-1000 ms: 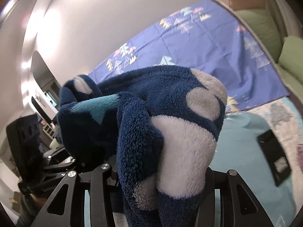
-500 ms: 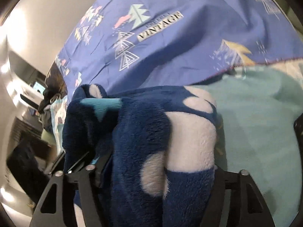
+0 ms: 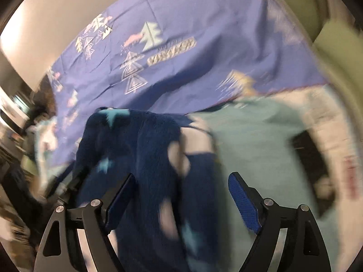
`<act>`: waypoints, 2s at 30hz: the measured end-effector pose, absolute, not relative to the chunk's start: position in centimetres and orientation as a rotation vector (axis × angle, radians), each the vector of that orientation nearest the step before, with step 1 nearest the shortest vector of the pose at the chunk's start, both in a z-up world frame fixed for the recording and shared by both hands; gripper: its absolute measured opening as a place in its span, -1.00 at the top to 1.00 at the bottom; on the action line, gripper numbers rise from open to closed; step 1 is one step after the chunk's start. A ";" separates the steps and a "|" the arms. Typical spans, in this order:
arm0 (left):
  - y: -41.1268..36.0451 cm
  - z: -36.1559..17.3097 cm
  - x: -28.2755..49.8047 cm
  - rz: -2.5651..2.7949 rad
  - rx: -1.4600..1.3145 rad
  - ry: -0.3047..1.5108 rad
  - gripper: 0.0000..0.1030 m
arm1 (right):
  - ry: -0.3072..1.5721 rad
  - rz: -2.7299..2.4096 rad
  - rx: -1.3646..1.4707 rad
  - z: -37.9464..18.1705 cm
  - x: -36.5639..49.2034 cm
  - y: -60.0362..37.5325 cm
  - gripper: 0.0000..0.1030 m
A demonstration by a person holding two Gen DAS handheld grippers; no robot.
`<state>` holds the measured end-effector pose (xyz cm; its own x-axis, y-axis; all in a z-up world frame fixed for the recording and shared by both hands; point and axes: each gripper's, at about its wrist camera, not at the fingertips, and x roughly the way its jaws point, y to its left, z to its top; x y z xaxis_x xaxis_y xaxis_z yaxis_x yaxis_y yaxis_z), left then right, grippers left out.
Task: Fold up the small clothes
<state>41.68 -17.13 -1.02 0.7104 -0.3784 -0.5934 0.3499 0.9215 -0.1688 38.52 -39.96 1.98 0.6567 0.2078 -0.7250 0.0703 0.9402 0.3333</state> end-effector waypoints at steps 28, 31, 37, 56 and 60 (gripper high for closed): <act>-8.7 11.6 2.2 -0.418 0.124 0.436 -0.94 | 0.400 -0.190 0.200 10.0 -5.9 -26.4 -0.95; -7.8 11.8 1.1 -0.406 0.106 0.440 -0.94 | 0.410 -0.188 0.188 9.9 -7.1 -25.3 -0.95; -6.0 11.5 -1.0 -0.367 0.111 0.433 -0.94 | 0.414 -0.175 0.180 10.0 -8.5 -22.9 -0.95; -3.8 10.7 -2.5 -0.334 0.099 0.446 -0.94 | 0.435 -0.171 0.172 9.7 -9.3 -20.4 -0.95; -3.7 10.6 -2.7 -0.334 0.098 0.450 -0.94 | 0.435 -0.173 0.171 9.8 -9.3 -20.4 -0.95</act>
